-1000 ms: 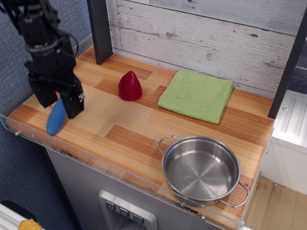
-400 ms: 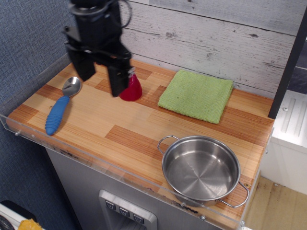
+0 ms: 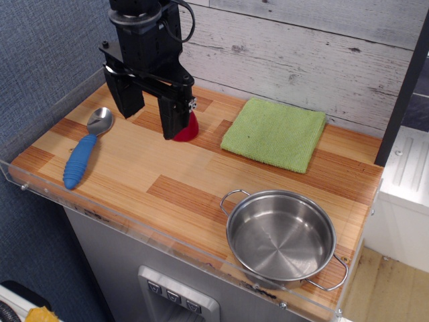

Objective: Put the spoon in the bottom left hand corner of the table.

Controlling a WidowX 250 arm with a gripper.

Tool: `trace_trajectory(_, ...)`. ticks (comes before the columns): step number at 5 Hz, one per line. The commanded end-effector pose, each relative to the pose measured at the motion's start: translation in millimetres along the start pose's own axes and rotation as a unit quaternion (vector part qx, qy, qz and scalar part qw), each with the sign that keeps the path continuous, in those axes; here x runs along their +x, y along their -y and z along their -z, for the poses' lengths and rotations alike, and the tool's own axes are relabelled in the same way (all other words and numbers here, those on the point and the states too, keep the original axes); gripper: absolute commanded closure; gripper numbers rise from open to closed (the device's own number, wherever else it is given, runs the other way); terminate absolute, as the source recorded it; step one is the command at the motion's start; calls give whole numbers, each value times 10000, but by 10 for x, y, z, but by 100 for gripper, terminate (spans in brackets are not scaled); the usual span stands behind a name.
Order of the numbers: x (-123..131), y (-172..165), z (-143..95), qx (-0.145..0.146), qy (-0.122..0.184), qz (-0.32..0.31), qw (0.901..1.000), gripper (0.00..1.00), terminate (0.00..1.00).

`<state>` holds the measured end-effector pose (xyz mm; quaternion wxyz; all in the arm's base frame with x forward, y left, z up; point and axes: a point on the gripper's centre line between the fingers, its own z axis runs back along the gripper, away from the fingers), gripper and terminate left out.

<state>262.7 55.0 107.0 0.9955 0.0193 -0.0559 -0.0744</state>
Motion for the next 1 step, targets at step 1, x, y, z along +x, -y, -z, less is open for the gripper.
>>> trace_trajectory(1,55,7,-115,83,183,46,9998,0,100)
